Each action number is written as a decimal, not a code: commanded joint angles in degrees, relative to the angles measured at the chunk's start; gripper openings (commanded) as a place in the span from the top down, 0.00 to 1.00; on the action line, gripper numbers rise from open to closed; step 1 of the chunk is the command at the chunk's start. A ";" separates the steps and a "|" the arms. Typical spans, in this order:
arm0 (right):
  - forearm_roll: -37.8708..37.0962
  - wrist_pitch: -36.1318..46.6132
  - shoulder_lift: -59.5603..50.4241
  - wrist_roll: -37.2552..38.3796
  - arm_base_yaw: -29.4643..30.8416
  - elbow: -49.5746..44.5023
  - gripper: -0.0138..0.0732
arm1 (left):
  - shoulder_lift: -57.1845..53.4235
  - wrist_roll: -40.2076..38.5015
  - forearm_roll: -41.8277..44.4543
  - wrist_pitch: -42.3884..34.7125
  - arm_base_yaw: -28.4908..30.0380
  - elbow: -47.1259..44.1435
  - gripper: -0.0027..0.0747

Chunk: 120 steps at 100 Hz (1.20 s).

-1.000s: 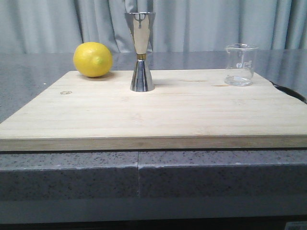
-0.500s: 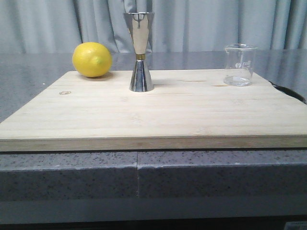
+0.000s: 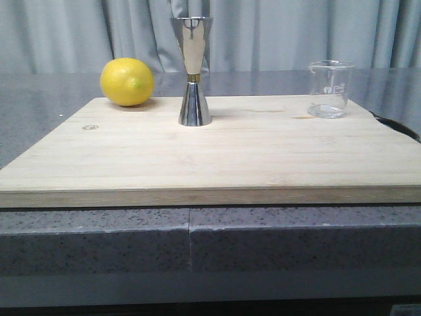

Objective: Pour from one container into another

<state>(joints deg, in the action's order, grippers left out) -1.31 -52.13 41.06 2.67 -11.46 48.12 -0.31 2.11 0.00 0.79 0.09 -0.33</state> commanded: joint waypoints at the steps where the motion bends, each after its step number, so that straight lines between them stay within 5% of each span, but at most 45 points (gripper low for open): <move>1: -0.61 3.66 -0.19 -0.23 -0.16 1.99 0.92 | -1.37 -0.40 -0.70 -4.06 0.01 -1.19 0.99; 21: -0.84 9.78 -8.39 -0.23 3.66 -4.91 0.92 | -1.37 -0.40 -0.70 -4.06 0.01 -1.19 0.99; 41: 4.58 31.23 -22.28 -0.23 12.11 -19.70 0.92 | -1.37 -0.40 -0.70 -4.06 0.01 -1.19 0.99; 74: 4.58 54.78 -38.32 -0.23 13.23 -45.39 0.92 | -1.37 -0.40 -0.70 -4.06 0.01 -1.19 0.99; 120: 4.58 57.36 -42.81 -0.23 13.32 -50.22 0.92 | -1.27 -0.40 -0.70 -4.17 0.01 -1.19 0.99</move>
<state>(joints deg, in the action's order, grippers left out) 3.25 0.00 -0.58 2.67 1.47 -0.56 -0.31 2.11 0.00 0.79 0.09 -0.33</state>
